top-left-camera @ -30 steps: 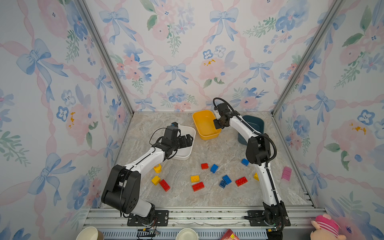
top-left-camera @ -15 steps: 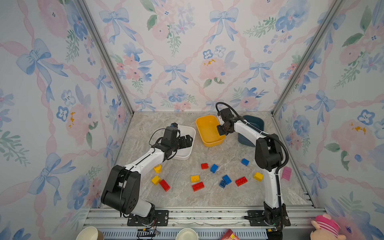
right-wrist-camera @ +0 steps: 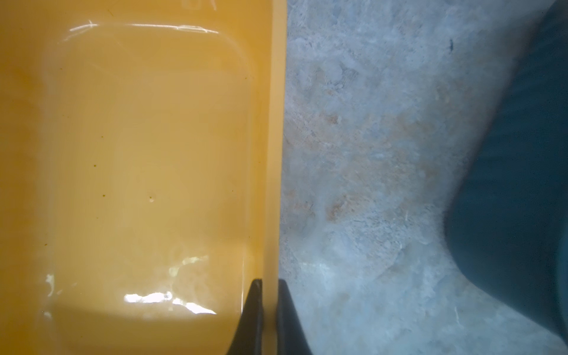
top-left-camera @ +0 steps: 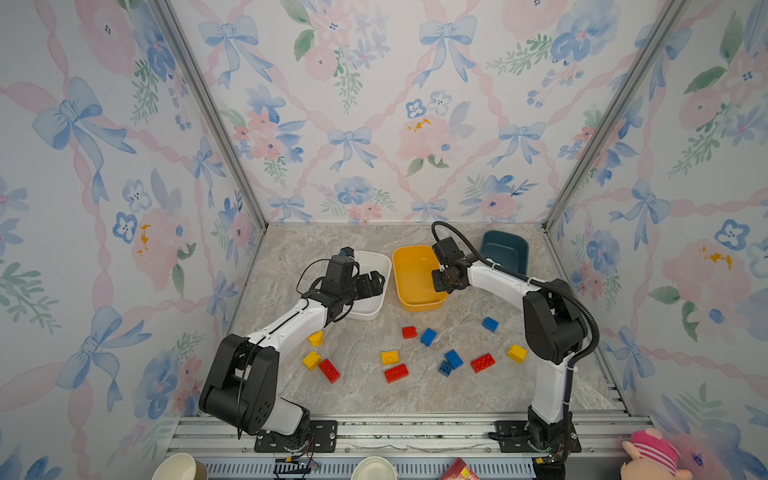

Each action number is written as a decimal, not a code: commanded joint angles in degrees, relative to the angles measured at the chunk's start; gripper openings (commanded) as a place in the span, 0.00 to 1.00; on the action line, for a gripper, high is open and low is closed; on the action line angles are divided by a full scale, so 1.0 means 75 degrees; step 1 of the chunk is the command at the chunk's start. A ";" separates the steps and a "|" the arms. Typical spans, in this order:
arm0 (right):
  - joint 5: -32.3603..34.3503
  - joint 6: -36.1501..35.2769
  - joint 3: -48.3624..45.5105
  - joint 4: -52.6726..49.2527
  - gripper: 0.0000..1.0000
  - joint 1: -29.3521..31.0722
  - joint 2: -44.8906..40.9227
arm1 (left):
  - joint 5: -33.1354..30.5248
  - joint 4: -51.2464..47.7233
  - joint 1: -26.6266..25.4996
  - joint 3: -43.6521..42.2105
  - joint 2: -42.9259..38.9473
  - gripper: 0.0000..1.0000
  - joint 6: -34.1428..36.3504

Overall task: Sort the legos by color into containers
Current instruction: 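Grip the yellow bin rim with the right gripper and drag it beside the white bin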

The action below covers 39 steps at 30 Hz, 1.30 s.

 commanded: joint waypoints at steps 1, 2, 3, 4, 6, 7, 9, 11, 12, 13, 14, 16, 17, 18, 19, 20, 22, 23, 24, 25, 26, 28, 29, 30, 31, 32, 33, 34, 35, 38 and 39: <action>0.0299 0.0726 -0.0361 -0.0623 0.00 0.0262 -0.0054 | -0.0133 0.0122 0.0083 -0.0104 -0.0203 0.93 -0.0090; 0.0337 0.0859 -0.0394 -0.0665 0.00 0.0309 -0.0067 | -0.0136 0.0120 0.0087 -0.0118 -0.0207 0.93 -0.0104; 0.0368 0.1007 -0.0415 -0.0710 0.00 0.0356 -0.0089 | -0.0144 0.0127 0.0087 -0.0127 -0.0224 0.93 -0.0108; 0.0399 0.1143 -0.0436 -0.0759 0.00 0.0410 -0.0108 | -0.0154 0.0132 0.0104 -0.0139 -0.0244 0.93 -0.0122; 0.0434 0.1339 -0.0463 -0.0808 0.00 0.0502 -0.0137 | -0.0174 0.0135 0.0111 -0.0156 -0.0258 0.93 -0.0118; 0.0435 0.1426 -0.0469 -0.0826 0.00 0.0556 -0.0155 | -0.0180 0.0147 0.0116 -0.0168 -0.0275 0.93 -0.0122; 0.0457 0.1537 -0.0475 -0.0847 0.00 0.0654 -0.0152 | -0.0187 0.0143 0.0135 -0.0200 -0.0290 0.93 -0.0128; 0.0457 0.1620 -0.0446 -0.0869 0.00 0.0738 -0.0136 | -0.0200 0.0178 0.0146 -0.0232 -0.0300 0.93 -0.0152; 0.0450 0.1663 -0.0440 -0.0878 0.00 0.0777 -0.0127 | -0.0196 0.0183 0.0145 -0.0244 -0.0307 0.93 -0.0162; 0.0464 0.1729 -0.0424 -0.0913 0.00 0.0810 -0.0126 | -0.0214 0.0185 0.0145 -0.0250 -0.0306 0.93 -0.0168; 0.0438 0.1769 -0.0438 -0.0922 0.00 0.0838 -0.0146 | -0.0213 0.0184 0.0145 -0.0250 -0.0315 0.93 -0.0165; 0.0441 0.1826 -0.0484 -0.0914 0.00 0.0914 -0.0167 | -0.0225 0.0184 0.0168 -0.0262 -0.0338 0.93 -0.0176; 0.0438 0.1841 -0.0515 -0.0920 0.00 0.0932 -0.0184 | -0.0220 0.0186 0.0159 -0.0270 -0.0344 0.93 -0.0182; 0.0446 0.1853 -0.0531 -0.0914 0.00 0.0955 -0.0185 | -0.0232 0.0195 0.0169 -0.0279 -0.0363 0.93 -0.0172; 0.0443 0.1871 -0.0562 -0.0925 0.00 0.0968 -0.0196 | -0.0228 0.0197 0.0171 -0.0285 -0.0353 0.93 -0.0175; 0.0441 0.1879 -0.0596 -0.0905 0.00 0.0984 -0.0207 | -0.0229 0.0197 0.0179 -0.0297 -0.0371 0.93 -0.0172; 0.0391 0.1876 -0.0672 -0.0855 0.00 0.1007 -0.0258 | -0.0249 0.0210 0.0185 -0.0317 -0.0377 0.93 -0.0173; 0.0378 0.1881 -0.0685 -0.0862 0.00 0.1013 -0.0255 | -0.0244 0.0216 0.0180 -0.0320 -0.0385 0.93 -0.0187; 0.0353 0.1882 -0.0697 -0.0856 0.00 0.1027 -0.0259 | -0.0251 0.0217 0.0181 -0.0332 -0.0392 0.93 -0.0190; 0.0344 0.1876 -0.0697 -0.0851 0.00 0.1049 -0.0255 | -0.0252 0.0219 0.0184 -0.0332 -0.0388 0.93 -0.0196; 0.0318 0.1877 -0.0708 -0.0852 0.00 0.1064 -0.0256 | -0.0250 0.0213 0.0196 -0.0343 -0.0388 0.93 -0.0202; 0.0266 0.1891 -0.0744 -0.0800 0.00 0.1074 -0.0246 | -0.0247 0.0229 0.0201 -0.0355 -0.0401 0.93 -0.0205; 0.0271 0.1890 -0.0744 -0.0777 0.00 0.1075 -0.0243 | -0.0241 0.0230 0.0196 -0.0356 -0.0400 0.93 -0.0208; 0.0267 0.1888 -0.0733 -0.0756 0.00 0.1074 -0.0221 | -0.0249 0.0235 0.0200 -0.0367 -0.0400 0.93 -0.0210; 0.0271 0.1866 -0.0696 -0.0746 0.00 0.1074 -0.0198 | -0.0248 0.0236 0.0195 -0.0373 -0.0422 0.93 -0.0227; 0.0268 0.1869 -0.0676 -0.0741 0.00 0.1074 -0.0168 | -0.0246 0.0240 0.0192 -0.0379 -0.0423 0.93 -0.0223; 0.0253 0.1868 -0.0635 -0.0732 0.00 0.1074 -0.0133 | -0.0247 0.0240 0.0193 -0.0379 -0.0432 0.93 -0.0228; 0.0227 0.1859 -0.0596 -0.0707 0.00 0.1074 -0.0098 | -0.0243 0.0238 0.0201 -0.0391 -0.0429 0.93 -0.0238; 0.0201 0.1855 -0.0560 -0.0693 0.00 0.1074 -0.0065 | -0.0257 0.0236 0.0195 -0.0401 -0.0442 0.93 -0.0241; 0.0174 0.1825 -0.0423 -0.0702 0.00 0.1085 0.0036 | -0.0276 0.0232 0.0192 -0.0425 -0.0471 0.93 -0.0237; 0.0171 0.1824 -0.0386 -0.0704 0.00 0.1080 0.0047 | -0.0285 0.0235 0.0195 -0.0420 -0.0480 0.94 -0.0248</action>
